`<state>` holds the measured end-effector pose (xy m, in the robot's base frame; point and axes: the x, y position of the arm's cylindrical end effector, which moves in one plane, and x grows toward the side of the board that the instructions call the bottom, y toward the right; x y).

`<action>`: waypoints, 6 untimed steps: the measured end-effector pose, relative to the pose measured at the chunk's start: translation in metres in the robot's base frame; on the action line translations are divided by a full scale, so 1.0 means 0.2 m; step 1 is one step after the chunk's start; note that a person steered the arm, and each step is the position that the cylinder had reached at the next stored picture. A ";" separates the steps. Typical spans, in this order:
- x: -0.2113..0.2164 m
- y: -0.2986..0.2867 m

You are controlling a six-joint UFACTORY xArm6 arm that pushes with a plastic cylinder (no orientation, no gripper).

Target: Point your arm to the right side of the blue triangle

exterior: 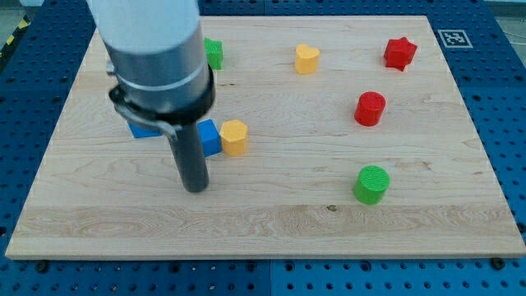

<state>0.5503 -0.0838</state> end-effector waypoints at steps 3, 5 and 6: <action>0.27 -0.39; 0.11 -0.57; -0.08 -0.57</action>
